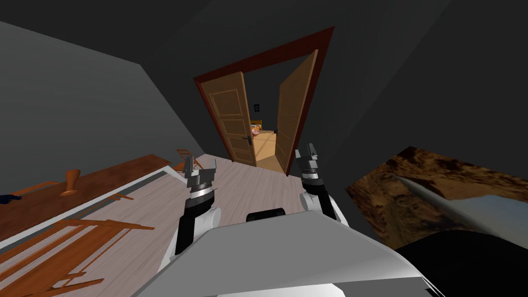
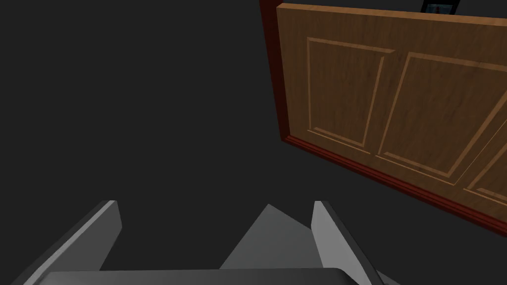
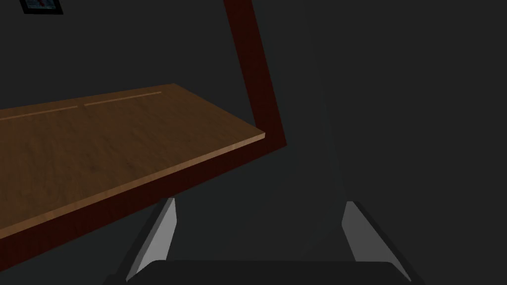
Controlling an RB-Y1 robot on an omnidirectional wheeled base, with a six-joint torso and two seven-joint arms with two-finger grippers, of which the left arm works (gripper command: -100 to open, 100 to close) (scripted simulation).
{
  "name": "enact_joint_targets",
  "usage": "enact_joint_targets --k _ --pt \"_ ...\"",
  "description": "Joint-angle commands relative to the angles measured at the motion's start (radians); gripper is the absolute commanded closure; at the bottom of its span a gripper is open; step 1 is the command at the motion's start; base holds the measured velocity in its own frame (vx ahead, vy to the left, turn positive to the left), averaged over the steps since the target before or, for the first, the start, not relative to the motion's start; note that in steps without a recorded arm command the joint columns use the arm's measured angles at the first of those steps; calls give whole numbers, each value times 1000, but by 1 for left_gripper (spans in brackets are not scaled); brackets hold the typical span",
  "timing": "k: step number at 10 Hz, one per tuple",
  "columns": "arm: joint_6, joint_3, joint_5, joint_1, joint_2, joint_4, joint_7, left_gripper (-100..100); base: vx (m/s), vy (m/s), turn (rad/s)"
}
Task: Push the door open
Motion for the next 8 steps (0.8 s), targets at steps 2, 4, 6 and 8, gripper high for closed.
enact_joint_targets --k 2,4,6,8 --pt "2 -8 -4 -33 8 53 1 -100 137 37 -14" --pt "3 -14 -7 -55 14 88 2 -100 92 50 -14" --pt "3 -19 -9 -74 17 121 3 -100 102 43 -11" --pt "4 -25 -12 -94 21 153 3 -100 90 36 -10"
